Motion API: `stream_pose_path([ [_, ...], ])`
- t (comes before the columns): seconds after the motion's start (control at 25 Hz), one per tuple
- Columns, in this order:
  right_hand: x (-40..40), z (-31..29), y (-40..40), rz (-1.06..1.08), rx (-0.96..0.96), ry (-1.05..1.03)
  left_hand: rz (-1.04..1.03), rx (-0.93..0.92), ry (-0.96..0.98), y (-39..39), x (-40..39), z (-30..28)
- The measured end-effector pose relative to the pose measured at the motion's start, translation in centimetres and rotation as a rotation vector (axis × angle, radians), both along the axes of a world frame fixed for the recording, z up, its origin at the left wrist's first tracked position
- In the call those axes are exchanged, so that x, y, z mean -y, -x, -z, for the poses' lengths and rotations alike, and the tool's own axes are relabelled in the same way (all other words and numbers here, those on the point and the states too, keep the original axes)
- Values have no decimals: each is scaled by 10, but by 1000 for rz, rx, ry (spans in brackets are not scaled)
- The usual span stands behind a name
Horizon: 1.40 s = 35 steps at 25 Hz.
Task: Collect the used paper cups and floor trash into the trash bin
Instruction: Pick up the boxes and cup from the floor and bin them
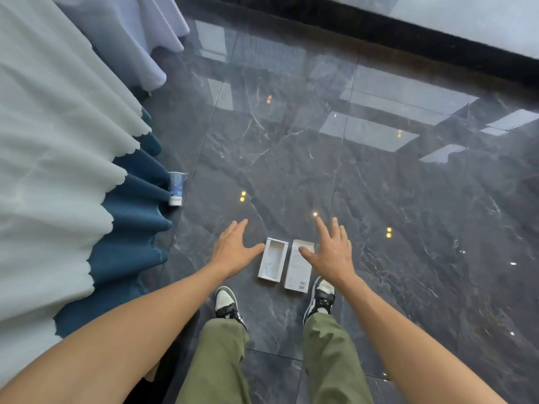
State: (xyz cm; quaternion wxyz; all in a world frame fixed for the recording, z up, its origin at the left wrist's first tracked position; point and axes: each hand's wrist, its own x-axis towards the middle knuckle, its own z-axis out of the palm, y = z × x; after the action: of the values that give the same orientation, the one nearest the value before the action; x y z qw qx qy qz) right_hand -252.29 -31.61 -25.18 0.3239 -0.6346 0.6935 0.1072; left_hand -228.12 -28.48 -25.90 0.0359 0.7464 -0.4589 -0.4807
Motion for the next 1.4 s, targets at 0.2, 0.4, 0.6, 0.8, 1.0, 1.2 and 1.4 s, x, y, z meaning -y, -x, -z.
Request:
stream_pose_path([
  [0.2, 10, 146, 28, 64, 52, -124, -2, 12, -100, 30, 8, 145],
  [0.4, 5, 313, 45, 243, 148, -239, -165, -110, -209, 57, -1, 308],
  [0.6, -13, 440, 55, 447, 120, -249, -142, -96, -286, 79, -11, 433],
  [0.8, -26, 519, 58, 644, -49, -253, 47, 46, -333, 100, -17, 507],
  [1.0, -27, 546, 57, 724, -76, -244, 111, 119, -357, 106, -7, 535],
  [1.2, -15, 551, 68, 709, -36, -184, 182, 137, -338, 97, 16, 547],
  [1.4, 39, 541, 55, 728, 251, -97, 75, 108, -238, 64, 69, 527],
])
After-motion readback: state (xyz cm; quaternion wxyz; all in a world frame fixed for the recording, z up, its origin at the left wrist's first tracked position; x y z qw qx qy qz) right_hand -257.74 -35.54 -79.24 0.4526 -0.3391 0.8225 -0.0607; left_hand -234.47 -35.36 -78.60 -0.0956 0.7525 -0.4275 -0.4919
